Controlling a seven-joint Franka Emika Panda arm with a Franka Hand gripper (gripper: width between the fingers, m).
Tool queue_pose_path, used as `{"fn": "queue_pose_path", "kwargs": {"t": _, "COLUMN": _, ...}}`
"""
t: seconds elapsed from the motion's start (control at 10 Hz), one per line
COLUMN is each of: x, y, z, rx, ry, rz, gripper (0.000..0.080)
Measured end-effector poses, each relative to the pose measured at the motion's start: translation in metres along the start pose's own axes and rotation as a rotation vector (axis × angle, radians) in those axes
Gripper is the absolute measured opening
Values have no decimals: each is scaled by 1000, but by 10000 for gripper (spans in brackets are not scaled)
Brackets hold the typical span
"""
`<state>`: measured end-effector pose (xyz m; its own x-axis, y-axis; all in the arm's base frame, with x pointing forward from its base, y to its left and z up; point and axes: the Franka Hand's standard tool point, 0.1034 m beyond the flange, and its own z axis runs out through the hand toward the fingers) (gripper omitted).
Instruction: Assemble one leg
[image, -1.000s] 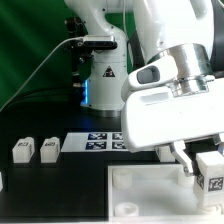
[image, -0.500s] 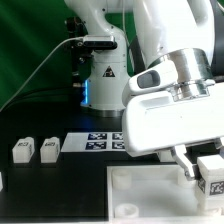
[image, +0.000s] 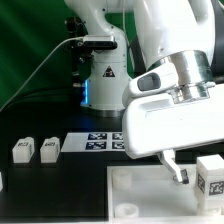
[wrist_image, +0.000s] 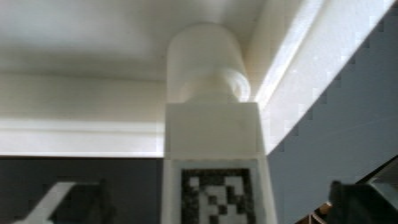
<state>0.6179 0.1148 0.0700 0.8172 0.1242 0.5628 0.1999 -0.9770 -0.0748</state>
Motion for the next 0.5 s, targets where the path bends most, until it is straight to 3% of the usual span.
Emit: {"fn": "queue_pose_path", "kwargs": {"t": 0.5, "x": -1, "y": 0, "z": 1, "rx": 0, "ry": -2, "rz": 0, "gripper": 648}}
